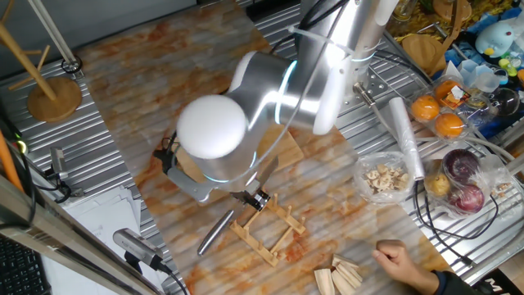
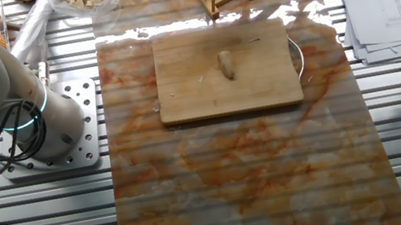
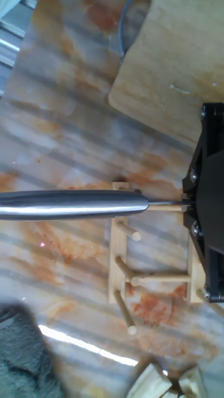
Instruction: Slice the lotus root
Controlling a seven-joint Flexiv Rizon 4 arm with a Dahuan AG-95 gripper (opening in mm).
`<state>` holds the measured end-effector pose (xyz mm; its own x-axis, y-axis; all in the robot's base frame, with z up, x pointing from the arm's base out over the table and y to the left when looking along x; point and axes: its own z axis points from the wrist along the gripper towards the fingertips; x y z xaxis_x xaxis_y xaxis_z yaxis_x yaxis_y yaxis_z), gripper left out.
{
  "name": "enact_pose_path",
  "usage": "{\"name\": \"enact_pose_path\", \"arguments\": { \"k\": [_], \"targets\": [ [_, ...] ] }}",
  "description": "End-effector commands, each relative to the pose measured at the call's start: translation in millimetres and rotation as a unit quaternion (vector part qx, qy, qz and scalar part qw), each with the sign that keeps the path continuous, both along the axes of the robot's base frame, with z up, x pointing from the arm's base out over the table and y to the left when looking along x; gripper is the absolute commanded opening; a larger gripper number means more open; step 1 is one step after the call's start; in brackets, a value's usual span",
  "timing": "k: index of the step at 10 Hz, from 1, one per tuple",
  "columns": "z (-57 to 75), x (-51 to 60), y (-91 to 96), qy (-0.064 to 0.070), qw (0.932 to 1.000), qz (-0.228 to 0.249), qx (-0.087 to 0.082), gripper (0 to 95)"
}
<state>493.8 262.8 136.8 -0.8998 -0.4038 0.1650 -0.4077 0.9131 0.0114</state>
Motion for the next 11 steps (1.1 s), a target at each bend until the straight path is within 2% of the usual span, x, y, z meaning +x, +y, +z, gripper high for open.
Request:
{"name": "enact_pose_path", "arguments": {
  "k": [1,2,3,5,6,8,11],
  "targets": [
    [21.1,5.0,-24.2,0.006,0.9998,0.005,-0.019,0.0],
    [19.9,6.6,-36.6,0.006,0.9996,0.002,-0.026,0.0],
    [12.1,9.2,-40.5,0.002,0.9991,-0.021,-0.038,0.0],
    [9.5,14.8,-41.9,-0.011,0.9993,-0.028,-0.02,0.0],
    [9.5,14.8,-41.9,-0.011,0.9995,-0.028,-0.009,0.0],
    [9.5,14.8,-41.9,0.005,0.9968,-0.078,0.019,0.0],
    [9.5,14.8,-41.9,-0.003,0.9875,-0.156,0.025,0.0]
  ]
}}
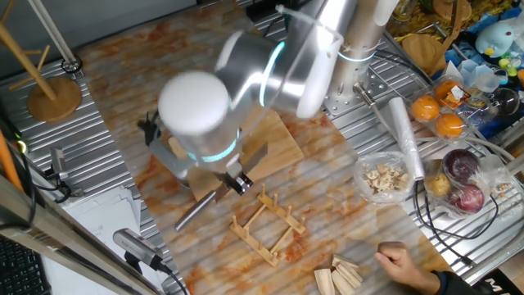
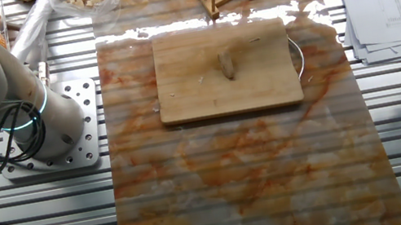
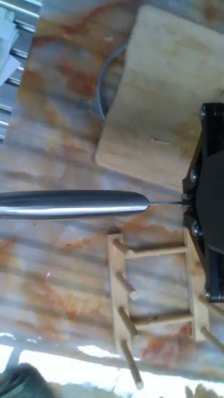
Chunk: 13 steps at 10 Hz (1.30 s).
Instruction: Slice the lotus root
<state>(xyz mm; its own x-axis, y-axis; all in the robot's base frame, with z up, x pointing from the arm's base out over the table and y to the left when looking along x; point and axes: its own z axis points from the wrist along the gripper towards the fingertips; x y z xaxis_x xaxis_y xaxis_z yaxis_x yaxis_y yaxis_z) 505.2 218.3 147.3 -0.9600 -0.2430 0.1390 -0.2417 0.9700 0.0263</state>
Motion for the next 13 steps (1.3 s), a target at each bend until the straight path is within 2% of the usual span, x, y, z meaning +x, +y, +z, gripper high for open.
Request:
{"name": "enact_pose_path", "arguments": {
  "k": [1,3,4,5,6,8,9,10,12,13],
  "targets": [
    [-1.0,3.4,2.6,0.002,0.9944,-0.105,0.01,0.0],
    [-1.0,3.4,2.6,-0.015,0.9919,-0.126,0.009,0.0],
    [-1.0,3.4,2.6,-0.018,0.9919,-0.125,0.006,0.0],
    [-1.0,3.4,2.6,-0.025,0.9938,-0.109,0.007,0.0],
    [-1.0,3.4,2.6,-0.04,0.9952,-0.089,0.01,0.0],
    [-1.0,3.4,2.6,-0.043,0.9971,-0.062,0.013,0.0],
    [-1.0,3.4,2.6,-0.036,0.9983,-0.044,0.015,0.0],
    [3.6,-0.4,-18.3,-0.029,0.9992,-0.02,0.019,0.0],
    [7.1,-14.2,-61.9,-0.019,0.9994,-0.022,0.017,0.0],
    [5.4,-20.8,-77.1,-0.015,0.9995,-0.021,0.015,0.0]
  ]
}}
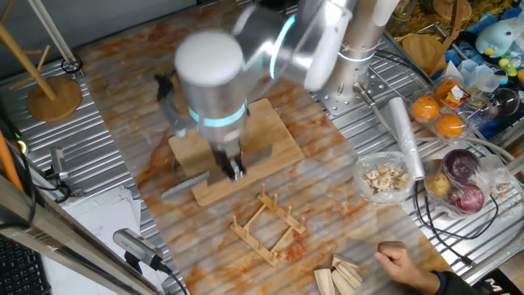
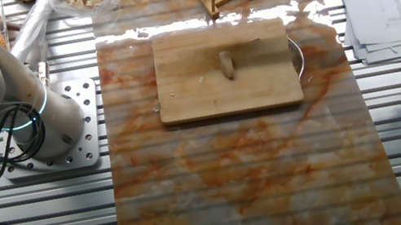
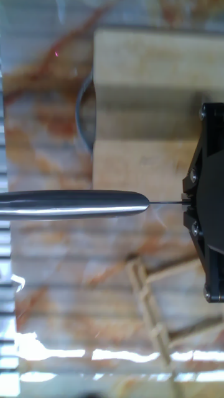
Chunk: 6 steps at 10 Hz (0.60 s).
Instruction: Slice the lotus root
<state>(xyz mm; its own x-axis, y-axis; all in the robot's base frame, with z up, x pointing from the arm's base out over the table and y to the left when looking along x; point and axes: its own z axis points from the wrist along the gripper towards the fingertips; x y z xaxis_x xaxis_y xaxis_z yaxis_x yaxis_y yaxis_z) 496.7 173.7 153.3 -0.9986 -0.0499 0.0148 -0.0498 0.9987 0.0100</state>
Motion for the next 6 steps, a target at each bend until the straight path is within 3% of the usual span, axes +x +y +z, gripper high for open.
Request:
{"name": "enact_pose_path", "arguments": {
  "k": [1,3,6],
  "targets": [
    [-4.7,-18.5,-49.0,0.054,0.9953,0.079,0.017,0.0],
    [-21.6,-32.1,-77.8,0.07,0.9945,0.076,0.014,0.0],
    [-37.0,-40.2,-98.0,0.081,0.9945,0.065,0.016,0.0]
  ]
}}
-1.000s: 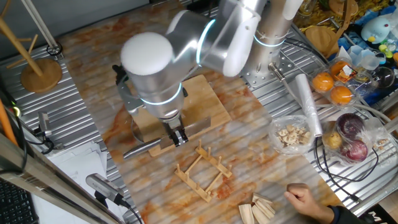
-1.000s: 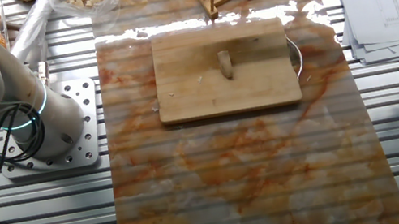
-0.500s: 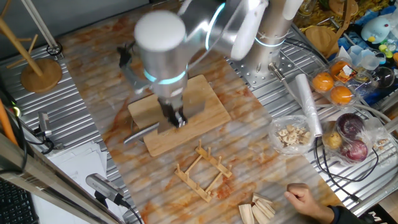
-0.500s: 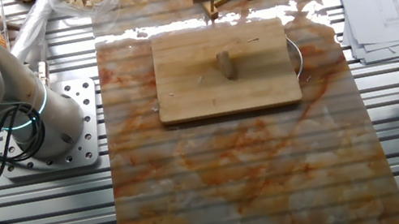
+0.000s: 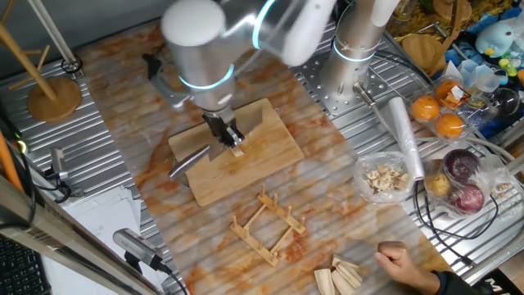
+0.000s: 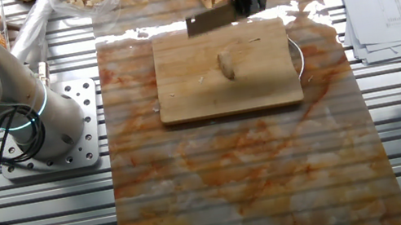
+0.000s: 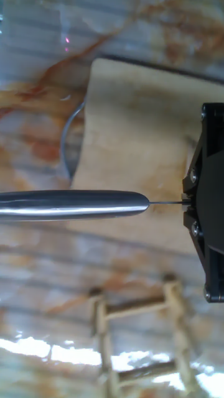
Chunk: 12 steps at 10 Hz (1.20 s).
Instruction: Slice the lotus root
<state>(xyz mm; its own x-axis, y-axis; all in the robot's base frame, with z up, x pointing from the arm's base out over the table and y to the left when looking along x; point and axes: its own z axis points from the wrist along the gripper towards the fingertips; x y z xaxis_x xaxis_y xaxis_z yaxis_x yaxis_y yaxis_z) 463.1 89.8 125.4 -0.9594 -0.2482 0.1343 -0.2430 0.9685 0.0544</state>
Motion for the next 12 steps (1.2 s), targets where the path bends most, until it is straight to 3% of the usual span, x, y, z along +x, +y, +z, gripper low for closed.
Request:
{"name": "enact_pose_path", "arguments": {
  "k": [1,5,8,10,12],
  "targets": [
    [-10.5,-7.1,-13.9,0.023,0.9987,-0.047,-0.001,0.0],
    [-6.7,2.1,5.0,0.036,0.9944,-0.098,-0.014,0.0],
    [-6.7,2.1,5.0,0.031,0.9959,-0.084,-0.016,0.0],
    [-6.7,2.1,5.0,0.009,0.9967,-0.08,-0.014,0.0],
    [-6.7,2.1,5.0,-0.029,0.9936,-0.109,-0.011,0.0]
  ]
}}
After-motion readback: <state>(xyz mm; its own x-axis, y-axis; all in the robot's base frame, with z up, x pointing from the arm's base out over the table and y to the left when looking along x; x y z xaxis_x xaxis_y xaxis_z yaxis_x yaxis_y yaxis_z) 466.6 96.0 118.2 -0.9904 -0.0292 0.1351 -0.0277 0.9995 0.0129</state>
